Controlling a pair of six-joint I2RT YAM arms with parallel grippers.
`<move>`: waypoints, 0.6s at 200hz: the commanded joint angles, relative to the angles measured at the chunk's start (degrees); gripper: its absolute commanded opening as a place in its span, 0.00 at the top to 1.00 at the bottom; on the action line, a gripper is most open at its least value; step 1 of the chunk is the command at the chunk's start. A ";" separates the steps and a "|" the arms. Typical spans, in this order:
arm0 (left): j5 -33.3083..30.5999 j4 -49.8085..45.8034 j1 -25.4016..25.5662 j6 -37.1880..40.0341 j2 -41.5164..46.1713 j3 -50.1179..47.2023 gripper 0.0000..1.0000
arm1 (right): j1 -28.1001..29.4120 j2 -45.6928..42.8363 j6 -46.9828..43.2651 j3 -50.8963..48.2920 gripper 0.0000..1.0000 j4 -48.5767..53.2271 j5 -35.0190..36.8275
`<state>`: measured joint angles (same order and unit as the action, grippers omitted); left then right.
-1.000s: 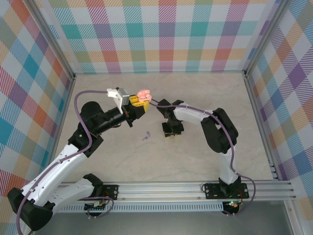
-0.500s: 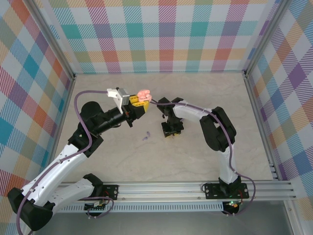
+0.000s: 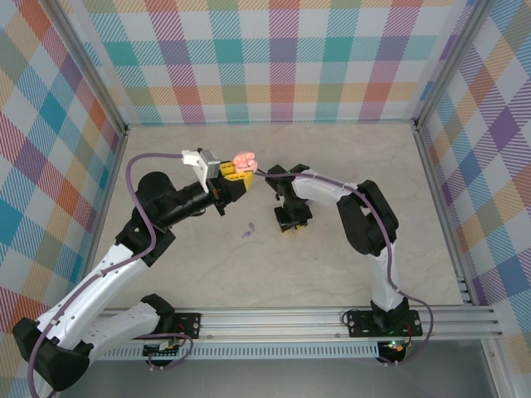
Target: Insert the wireless bluetooth earbuds into the charging case
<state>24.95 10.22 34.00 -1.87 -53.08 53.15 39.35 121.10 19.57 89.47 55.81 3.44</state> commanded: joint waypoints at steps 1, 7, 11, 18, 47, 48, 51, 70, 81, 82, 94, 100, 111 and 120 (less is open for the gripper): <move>0.80 1.06 0.37 0.06 0.10 0.56 0.78 | -0.02 1.40 -0.87 2.21 0.68 0.50 0.07; 0.88 1.12 0.36 0.02 0.11 0.56 0.79 | 0.02 1.52 -0.77 2.45 0.68 0.69 0.14; 0.89 1.12 0.36 0.00 0.12 0.57 0.79 | 0.00 1.67 -0.70 2.54 0.68 0.78 0.30; 0.89 1.08 0.37 0.06 0.16 0.68 0.79 | 0.02 1.83 -0.75 2.64 0.68 0.88 0.47; 0.91 1.07 0.37 0.07 0.01 0.75 0.78 | 0.01 2.29 -0.62 2.14 0.70 1.73 1.50; 0.95 1.10 0.37 0.09 0.00 0.79 0.78 | 0.02 2.29 -0.65 2.12 0.70 1.74 1.49; 0.93 1.12 0.37 0.11 -0.06 0.76 0.79 | 0.12 2.27 -0.67 1.99 0.70 1.82 1.60; 0.97 1.21 0.37 0.11 -0.13 0.69 0.79 | 0.11 2.08 -0.69 1.28 0.71 2.18 2.08; 0.98 1.29 0.37 0.11 -0.19 0.73 0.78 | 0.11 1.92 -0.76 0.99 0.71 2.44 2.25; 0.98 1.29 0.37 0.07 -0.19 0.73 0.78 | 0.11 1.89 -0.76 0.98 0.71 2.54 2.26; 0.98 1.30 0.37 0.11 -0.19 0.74 0.79 | 0.11 1.62 -0.95 0.75 0.70 2.72 2.36; 0.98 1.30 0.37 0.11 -0.24 0.73 0.79 | 0.12 1.53 -1.09 0.71 0.70 2.93 2.27; 0.98 1.30 0.37 0.11 -0.31 0.74 0.79 | 0.20 1.46 -1.33 0.78 0.69 3.31 2.21; 0.98 1.29 0.37 0.06 -0.32 0.73 0.79 | 0.20 1.50 -1.59 0.79 0.69 3.59 2.12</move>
<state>24.97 10.22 34.00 -1.87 -53.43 53.15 39.38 121.99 19.14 90.76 56.25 4.58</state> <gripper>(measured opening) 0.222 0.305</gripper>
